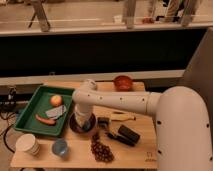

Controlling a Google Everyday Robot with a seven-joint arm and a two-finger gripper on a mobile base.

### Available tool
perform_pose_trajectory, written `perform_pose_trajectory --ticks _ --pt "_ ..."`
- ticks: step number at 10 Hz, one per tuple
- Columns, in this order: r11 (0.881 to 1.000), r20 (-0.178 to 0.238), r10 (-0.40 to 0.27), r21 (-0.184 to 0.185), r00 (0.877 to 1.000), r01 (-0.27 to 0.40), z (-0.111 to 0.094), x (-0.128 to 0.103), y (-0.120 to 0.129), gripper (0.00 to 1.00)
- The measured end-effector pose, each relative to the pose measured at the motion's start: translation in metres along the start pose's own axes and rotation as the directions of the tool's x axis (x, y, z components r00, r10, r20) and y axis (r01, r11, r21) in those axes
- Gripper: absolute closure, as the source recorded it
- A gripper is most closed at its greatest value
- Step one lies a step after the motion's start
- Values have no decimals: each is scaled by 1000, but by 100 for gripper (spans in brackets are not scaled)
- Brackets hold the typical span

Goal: Wipe purple bowl with sponge

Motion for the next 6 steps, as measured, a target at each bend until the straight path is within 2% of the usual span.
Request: perform_pose_trajectory --ticks 4,6 --pt "997 19 -65 33 998 64 -2 -6 -25 100" --pt "998 32 -55 38 998 54 -5 -19 -27 100"
